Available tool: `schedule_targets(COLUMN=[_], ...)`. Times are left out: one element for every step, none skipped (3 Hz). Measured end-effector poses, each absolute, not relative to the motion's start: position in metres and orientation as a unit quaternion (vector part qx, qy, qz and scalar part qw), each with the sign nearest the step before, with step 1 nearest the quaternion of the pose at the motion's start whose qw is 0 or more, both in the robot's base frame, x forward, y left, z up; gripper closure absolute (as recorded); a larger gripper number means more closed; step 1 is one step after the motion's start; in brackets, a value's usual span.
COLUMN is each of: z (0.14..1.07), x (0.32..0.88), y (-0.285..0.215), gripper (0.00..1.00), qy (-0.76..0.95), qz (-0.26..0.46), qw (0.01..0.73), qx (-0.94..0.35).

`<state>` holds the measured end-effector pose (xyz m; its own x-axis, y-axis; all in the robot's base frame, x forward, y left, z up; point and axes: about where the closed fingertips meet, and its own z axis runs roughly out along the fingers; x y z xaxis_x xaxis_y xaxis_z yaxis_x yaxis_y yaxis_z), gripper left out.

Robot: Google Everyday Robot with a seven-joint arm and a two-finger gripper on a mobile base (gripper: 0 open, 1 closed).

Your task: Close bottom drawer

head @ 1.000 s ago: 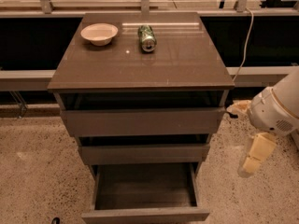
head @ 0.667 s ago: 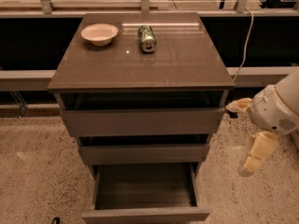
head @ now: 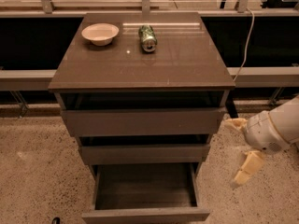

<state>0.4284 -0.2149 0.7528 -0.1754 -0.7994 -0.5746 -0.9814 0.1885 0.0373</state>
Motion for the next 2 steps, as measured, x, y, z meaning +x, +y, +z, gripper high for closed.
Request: schedule_targets(z=[0.697,0.694], x=[0.421,0.432], y=[-0.214,-0.224], gripper=[0.00,0.00], qy=[0.717,0.706], qz=[0.199,0.160], qw=[0.286,0.313], qx=[-0.604,-0.614])
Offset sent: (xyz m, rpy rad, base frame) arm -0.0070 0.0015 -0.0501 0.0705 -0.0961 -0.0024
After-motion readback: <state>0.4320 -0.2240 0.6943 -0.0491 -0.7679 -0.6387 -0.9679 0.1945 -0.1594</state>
